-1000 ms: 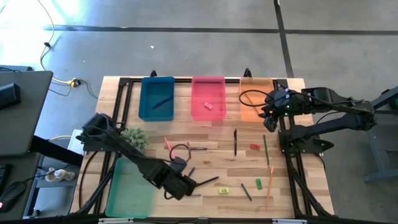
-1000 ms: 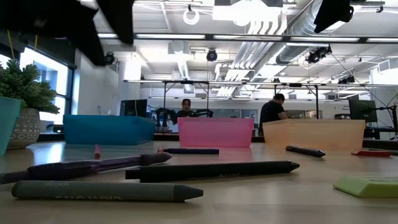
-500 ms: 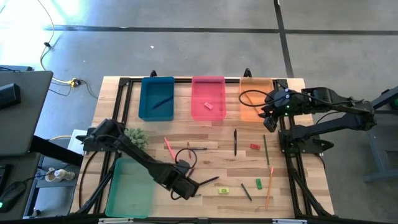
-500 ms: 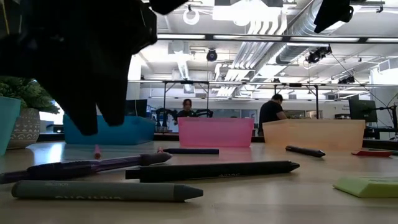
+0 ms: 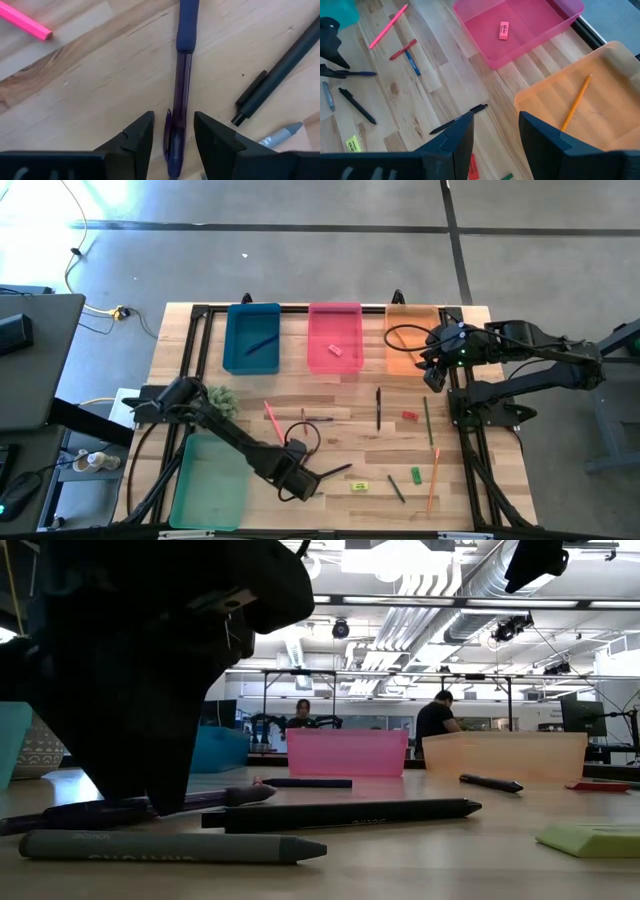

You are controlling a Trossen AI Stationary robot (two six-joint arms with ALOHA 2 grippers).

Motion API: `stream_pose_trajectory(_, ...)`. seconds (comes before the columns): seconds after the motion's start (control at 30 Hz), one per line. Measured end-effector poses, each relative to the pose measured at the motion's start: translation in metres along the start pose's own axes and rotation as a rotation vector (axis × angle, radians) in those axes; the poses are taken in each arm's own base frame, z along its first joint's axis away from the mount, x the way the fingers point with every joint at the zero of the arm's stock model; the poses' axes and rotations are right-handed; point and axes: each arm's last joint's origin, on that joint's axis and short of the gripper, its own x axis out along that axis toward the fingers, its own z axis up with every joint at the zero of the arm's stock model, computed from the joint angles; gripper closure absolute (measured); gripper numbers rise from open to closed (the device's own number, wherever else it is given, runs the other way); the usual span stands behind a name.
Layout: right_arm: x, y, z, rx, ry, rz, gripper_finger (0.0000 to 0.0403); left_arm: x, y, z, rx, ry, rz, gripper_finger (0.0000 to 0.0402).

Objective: Sort crayons/erasers/pens/pencils in bins
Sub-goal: Put the violet pen into the blue bin

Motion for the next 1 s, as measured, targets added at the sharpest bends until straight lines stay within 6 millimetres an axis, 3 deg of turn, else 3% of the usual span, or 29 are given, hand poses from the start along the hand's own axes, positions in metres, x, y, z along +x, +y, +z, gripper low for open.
stream_pose_trajectory(0.17,0.000,0.000,0.000,0.000,0.000,0.000,0.0253,0.004,0.003,-0.001,0.050,-0.002,0.048,0.0293)
stream_pose_trajectory(0.5,0.000,0.000,0.000,-0.003,0.000,0.000,0.0253,0.005,0.005,0.006,0.264,0.016,0.064,0.0378)
stream_pose_trajectory(0.77,0.000,0.000,0.000,-0.019,0.000,0.000,0.0253,0.002,0.003,0.007,0.263,0.023,0.019,0.0367)
stream_pose_trajectory(1.0,0.000,0.000,0.000,-0.014,0.000,0.000,0.0253,-0.013,0.000,0.010,0.256,-0.004,-0.046,0.0366)
